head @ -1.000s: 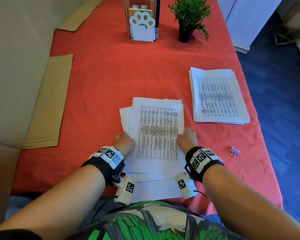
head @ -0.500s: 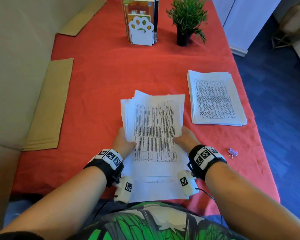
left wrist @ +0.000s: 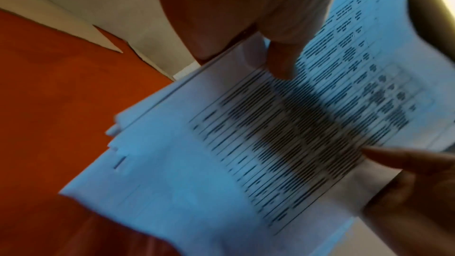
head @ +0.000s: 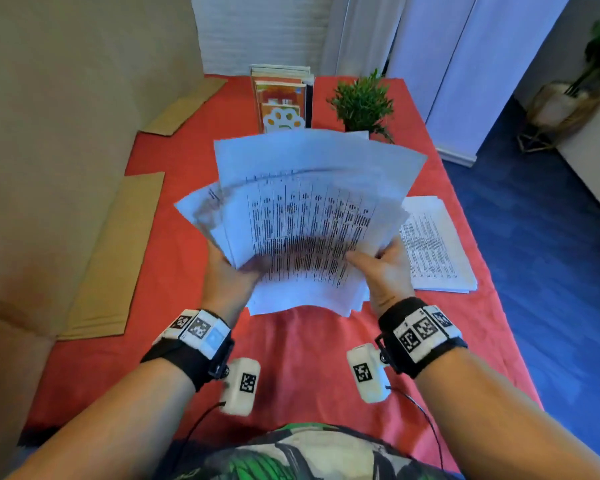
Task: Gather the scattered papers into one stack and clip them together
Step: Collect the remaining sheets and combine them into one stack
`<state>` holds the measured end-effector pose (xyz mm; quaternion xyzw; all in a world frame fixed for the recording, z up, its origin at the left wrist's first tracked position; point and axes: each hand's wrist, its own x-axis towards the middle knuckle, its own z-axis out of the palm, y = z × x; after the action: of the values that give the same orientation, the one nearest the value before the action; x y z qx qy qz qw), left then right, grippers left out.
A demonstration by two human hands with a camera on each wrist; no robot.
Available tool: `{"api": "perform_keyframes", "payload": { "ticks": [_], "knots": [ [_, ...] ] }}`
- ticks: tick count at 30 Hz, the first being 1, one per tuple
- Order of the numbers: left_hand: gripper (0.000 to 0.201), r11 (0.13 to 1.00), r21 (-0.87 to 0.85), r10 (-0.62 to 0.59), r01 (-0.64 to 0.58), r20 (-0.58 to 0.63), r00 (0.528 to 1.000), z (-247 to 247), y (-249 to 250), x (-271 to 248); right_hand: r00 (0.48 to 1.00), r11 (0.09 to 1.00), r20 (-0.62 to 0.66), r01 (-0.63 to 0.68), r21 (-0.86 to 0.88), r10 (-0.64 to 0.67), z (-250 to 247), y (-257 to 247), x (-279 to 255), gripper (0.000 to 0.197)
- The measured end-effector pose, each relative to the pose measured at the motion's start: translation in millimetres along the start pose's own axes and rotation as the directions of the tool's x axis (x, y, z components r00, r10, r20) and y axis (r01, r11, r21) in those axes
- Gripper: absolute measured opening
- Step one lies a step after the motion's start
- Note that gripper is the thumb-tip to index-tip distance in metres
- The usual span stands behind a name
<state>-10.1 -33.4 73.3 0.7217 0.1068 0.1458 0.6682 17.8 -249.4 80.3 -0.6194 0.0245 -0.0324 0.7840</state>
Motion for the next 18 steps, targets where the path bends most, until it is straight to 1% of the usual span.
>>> {"api": "perform_keyframes", "payload": {
  "ticks": [2,3,4,6,8,10,12,14,15,16,18],
  "knots": [
    [0.049,0.999,-0.023,-0.036,0.036,0.028,0.999,4.5,-4.0,-12.3,0.999,0.997,0.001,-0.047,0.064,0.047,-5.8,6.4,-7.5,0.054],
    [0.049,0.998,-0.034,-0.045,0.046,0.036,0.998,6.6,-6.8,-16.5,0.998,0.996,-0.002,-0.063,0.066,0.064,-8.2,8.5,-10.5,0.055],
    [0.056,0.997,-0.050,-0.059,0.061,0.042,0.997,8.1,-8.1,-19.2,0.997,0.995,-0.008,-0.078,0.062,0.079,-10.1,11.1,-12.1,0.055],
    [0.075,0.994,-0.078,-0.069,0.072,0.043,0.997,9.1,-11.1,-17.1,0.993,0.991,-0.010,-0.117,0.068,0.118,-11.2,14.9,-13.8,0.054],
    [0.079,0.989,-0.108,-0.095,0.097,0.026,0.995,8.2,-10.7,-14.2,0.988,0.986,-0.006,-0.152,0.066,0.153,-11.3,19.7,-12.6,0.051],
    [0.076,0.989,-0.107,-0.099,0.100,0.018,0.995,4.2,-14.6,-11.3,0.983,0.981,-0.001,-0.185,0.057,0.185,-13.3,21.9,-11.3,0.047],
    [0.072,0.995,-0.067,-0.078,0.078,0.004,0.997,-1.1,-19.3,-7.6,0.978,0.976,0.024,-0.209,0.057,0.208,-16.5,23.4,-10.2,0.053],
    [0.073,0.997,-0.031,-0.068,0.070,0.035,0.997,-2.5,-22.1,-3.3,0.973,0.971,0.033,-0.232,0.051,0.230,-17.3,25.9,-10.0,0.059],
    [0.075,0.997,-0.040,-0.068,0.071,0.065,0.996,-0.4,-22.7,-1.2,0.970,0.969,0.025,-0.243,0.050,0.242,-16.6,28.3,-10.1,0.060],
    [0.074,0.996,-0.062,-0.063,0.067,0.068,0.996,2.8,-22.2,-1.5,0.967,0.966,0.010,-0.255,0.048,0.254,-15.8,30.1,-10.0,0.057],
    [0.067,0.989,-0.148,-0.027,0.025,-0.008,1.000,14.1,-11.4,-8.4,0.961,0.961,-0.015,-0.274,0.045,0.274,-15.1,32.9,-9.0,0.048]
  ]
}}
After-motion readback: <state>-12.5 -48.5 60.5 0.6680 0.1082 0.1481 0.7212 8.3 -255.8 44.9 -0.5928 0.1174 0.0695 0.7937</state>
